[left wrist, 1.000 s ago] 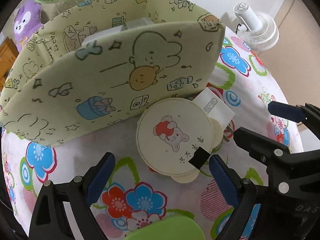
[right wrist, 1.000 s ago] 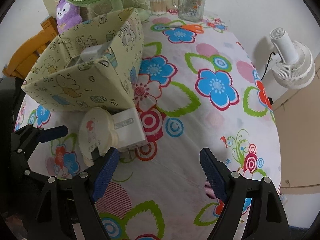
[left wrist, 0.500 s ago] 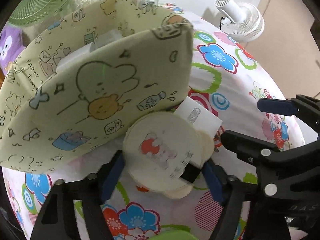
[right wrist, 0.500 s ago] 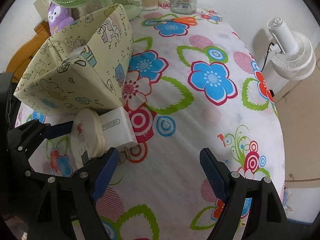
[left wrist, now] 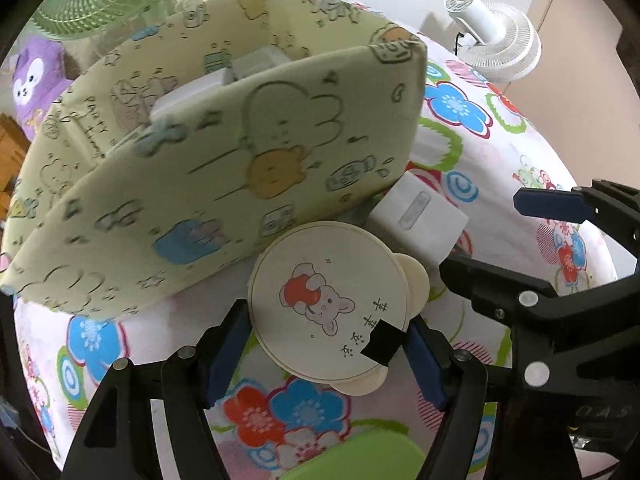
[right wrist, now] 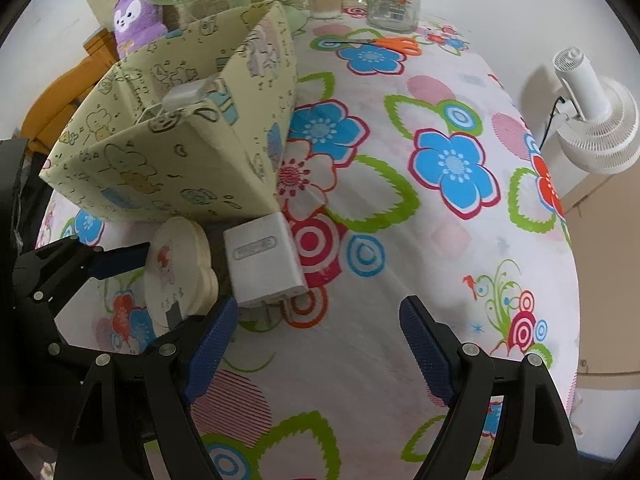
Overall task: Organize rigid objects
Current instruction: 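Close the left tool on the cream container while the right tool grasps the MINGYI charger, then lift the container with the left tool while the right tool lifts the charger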
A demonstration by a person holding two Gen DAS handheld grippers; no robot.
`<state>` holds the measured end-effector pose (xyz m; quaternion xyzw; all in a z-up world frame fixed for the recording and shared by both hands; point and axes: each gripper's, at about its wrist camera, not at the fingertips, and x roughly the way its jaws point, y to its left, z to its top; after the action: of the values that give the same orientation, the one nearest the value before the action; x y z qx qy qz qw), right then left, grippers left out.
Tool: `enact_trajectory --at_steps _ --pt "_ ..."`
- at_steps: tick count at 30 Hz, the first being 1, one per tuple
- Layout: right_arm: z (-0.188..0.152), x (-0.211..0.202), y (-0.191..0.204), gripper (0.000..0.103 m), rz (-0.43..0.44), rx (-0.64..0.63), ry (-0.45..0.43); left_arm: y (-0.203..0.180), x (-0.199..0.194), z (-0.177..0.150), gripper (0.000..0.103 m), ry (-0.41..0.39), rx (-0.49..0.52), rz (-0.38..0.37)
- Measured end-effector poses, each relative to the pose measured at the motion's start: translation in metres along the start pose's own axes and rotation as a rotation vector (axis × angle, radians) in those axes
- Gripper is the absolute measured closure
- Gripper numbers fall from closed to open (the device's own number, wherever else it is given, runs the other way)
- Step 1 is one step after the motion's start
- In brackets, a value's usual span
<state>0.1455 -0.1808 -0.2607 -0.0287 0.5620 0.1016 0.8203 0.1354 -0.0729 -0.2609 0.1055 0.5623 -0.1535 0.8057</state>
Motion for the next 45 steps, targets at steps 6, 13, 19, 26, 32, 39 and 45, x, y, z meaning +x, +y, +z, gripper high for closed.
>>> enact_trajectory --at_steps 6,13,19,26,32,39,45 --pt "0.003 0.003 0.014 0.018 0.005 -0.027 0.001 0.012 -0.007 -0.008 0.028 0.000 -0.030 0.016" --pt "0.009 0.011 0.028 0.018 0.002 -0.065 0.004 0.028 -0.012 -0.023 0.027 0.008 -0.091 0.031" --pt "0.014 0.021 0.035 0.029 0.009 -0.079 0.025 0.059 -0.019 -0.036 0.027 0.015 -0.141 0.034" --pt "0.020 0.030 0.039 0.040 -0.005 -0.098 0.031 0.066 -0.011 -0.030 0.026 0.015 -0.156 0.019" --pt "0.023 0.031 0.033 0.058 -0.028 -0.099 0.024 0.070 0.000 -0.018 0.022 0.022 -0.172 0.008" --pt "0.022 0.031 0.019 0.058 -0.011 -0.061 0.031 0.075 0.005 -0.013 0.018 0.018 -0.154 0.003" --pt "0.022 0.034 0.018 0.058 -0.009 -0.036 0.035 0.074 0.004 -0.013 0.026 0.011 -0.133 -0.010"
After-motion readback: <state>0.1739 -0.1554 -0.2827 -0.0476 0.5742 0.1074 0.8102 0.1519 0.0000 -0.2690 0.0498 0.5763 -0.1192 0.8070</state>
